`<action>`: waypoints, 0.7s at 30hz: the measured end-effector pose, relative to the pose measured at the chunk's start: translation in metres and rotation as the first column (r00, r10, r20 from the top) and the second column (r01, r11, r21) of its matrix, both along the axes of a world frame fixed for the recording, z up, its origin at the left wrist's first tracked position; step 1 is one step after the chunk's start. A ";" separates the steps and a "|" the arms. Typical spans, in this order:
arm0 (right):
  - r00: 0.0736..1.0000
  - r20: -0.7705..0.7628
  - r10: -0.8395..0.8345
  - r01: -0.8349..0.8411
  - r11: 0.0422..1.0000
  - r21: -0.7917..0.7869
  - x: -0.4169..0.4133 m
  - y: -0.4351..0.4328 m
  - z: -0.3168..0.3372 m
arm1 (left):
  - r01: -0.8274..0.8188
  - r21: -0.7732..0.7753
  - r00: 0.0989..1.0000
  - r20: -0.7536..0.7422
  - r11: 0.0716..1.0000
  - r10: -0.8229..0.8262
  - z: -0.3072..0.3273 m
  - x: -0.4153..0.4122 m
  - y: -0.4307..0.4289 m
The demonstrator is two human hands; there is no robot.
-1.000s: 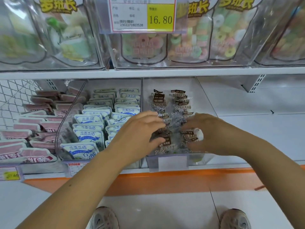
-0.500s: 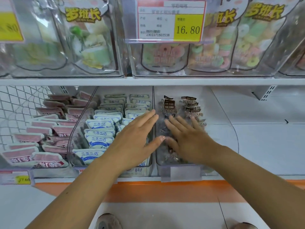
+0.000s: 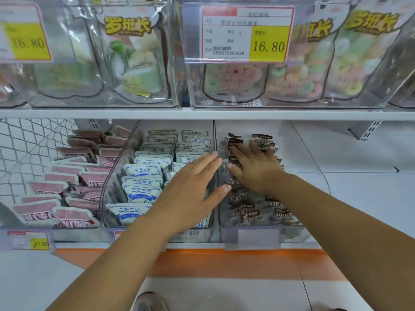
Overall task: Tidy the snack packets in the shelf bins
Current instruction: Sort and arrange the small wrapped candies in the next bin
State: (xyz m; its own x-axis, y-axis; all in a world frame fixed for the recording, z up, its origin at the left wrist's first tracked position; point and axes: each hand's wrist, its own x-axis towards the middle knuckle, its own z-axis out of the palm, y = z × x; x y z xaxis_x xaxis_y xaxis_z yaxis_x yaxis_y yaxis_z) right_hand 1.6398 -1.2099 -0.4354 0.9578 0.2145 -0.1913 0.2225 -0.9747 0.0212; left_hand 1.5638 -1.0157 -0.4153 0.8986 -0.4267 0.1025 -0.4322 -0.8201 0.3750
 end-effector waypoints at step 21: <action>0.982 -0.011 0.190 -0.190 0.977 -0.098 -0.121 -0.076 0.042 | 0.136 0.196 0.978 0.129 0.971 -0.163 0.000 -0.031 -0.063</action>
